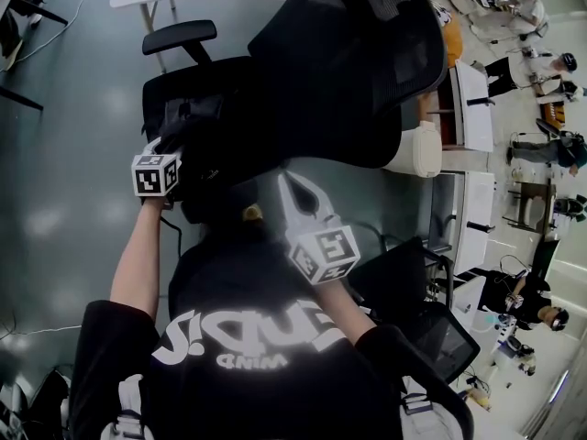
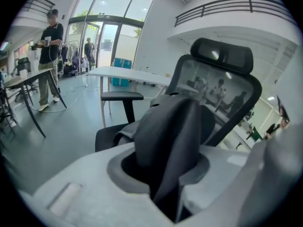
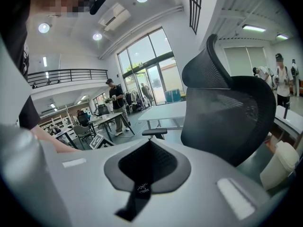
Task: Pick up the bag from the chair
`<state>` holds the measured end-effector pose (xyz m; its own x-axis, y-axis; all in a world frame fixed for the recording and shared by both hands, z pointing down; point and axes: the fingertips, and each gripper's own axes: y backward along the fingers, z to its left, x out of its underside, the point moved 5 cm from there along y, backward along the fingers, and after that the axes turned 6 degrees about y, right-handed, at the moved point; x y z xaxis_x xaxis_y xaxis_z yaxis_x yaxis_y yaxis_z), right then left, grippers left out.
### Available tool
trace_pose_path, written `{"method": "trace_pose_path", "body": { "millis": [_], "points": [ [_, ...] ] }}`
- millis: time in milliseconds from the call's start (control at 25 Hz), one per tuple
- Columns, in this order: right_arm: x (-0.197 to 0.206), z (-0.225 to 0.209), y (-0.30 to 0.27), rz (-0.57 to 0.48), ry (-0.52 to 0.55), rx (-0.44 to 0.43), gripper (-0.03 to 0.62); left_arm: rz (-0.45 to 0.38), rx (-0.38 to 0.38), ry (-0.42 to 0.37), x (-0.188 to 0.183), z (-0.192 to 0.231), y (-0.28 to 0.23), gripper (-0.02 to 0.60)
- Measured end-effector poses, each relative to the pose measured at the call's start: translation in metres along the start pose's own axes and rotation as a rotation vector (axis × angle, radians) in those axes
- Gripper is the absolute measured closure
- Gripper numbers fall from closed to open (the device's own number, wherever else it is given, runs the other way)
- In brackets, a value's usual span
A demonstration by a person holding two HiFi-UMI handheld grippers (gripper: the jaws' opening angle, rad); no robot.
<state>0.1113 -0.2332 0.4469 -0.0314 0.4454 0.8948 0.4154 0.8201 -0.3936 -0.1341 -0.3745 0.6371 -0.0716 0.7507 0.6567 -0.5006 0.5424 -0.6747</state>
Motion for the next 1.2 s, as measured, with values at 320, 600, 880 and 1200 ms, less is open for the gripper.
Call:
{"method": "trace_pose_path", "body": {
  "millis": [320, 600, 880, 1200],
  "points": [
    [0.008, -0.006, 0.004, -0.001, -0.007, 0.009, 0.594, -0.091, 0.058, 0.081, -0.028, -0.021, 0.014, 0.541],
    [0.005, -0.013, 0.005, -0.014, -0.024, 0.029, 0.594, -0.238, 0.134, 0.174, -0.078, -0.046, 0.045, 0.548],
    [0.016, -0.018, 0.009, -0.019, -0.022, 0.024, 0.594, -0.330, 0.238, 0.141, -0.095, -0.085, 0.083, 0.549],
    [0.012, -0.022, 0.009, -0.048, -0.020, -0.008, 0.594, -0.452, 0.283, 0.100, -0.125, -0.116, 0.149, 0.549]
  ]
}}
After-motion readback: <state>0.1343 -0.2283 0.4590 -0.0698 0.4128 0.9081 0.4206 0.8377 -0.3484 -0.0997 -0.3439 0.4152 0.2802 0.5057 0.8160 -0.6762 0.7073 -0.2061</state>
